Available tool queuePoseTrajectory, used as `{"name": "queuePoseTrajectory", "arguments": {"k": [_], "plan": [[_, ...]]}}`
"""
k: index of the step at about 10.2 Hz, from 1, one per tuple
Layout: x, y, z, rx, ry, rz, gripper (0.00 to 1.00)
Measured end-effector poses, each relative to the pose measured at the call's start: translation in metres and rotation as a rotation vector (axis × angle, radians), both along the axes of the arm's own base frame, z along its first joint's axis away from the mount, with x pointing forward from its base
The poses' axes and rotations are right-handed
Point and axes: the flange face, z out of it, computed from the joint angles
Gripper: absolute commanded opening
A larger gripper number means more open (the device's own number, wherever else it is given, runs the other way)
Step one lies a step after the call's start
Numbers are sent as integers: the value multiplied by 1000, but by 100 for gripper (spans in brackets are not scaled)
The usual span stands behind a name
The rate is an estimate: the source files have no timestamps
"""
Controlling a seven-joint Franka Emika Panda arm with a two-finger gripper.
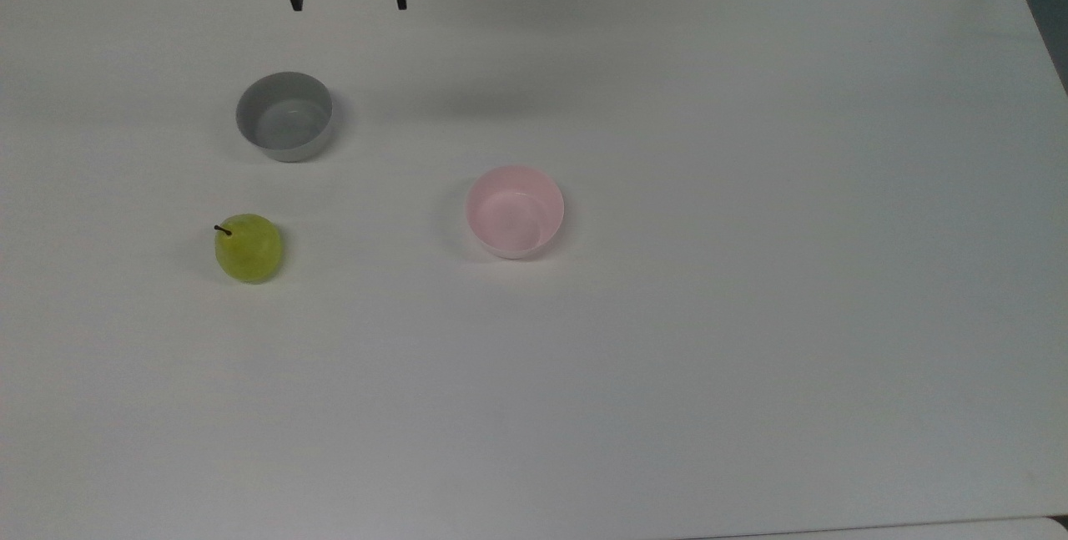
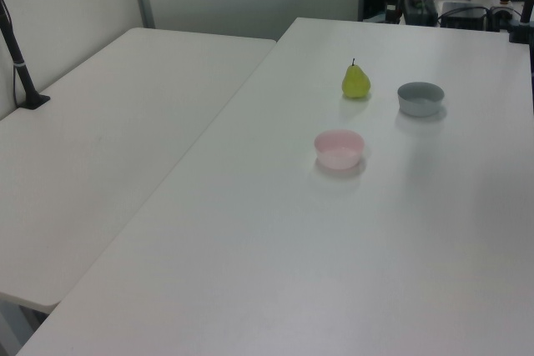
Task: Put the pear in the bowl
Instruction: 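Move the open gripper over the yellow-green pear and lower onto it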
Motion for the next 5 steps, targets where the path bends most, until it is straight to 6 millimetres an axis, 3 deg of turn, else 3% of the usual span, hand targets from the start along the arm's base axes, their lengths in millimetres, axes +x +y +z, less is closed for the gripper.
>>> {"name": "queuePoseTrajectory", "arguments": {"k": [3, 5], "plan": [[-3, -40, -6, -15, 14, 137, 100], [2, -67, -20, -52, 32, 153, 100]]}}
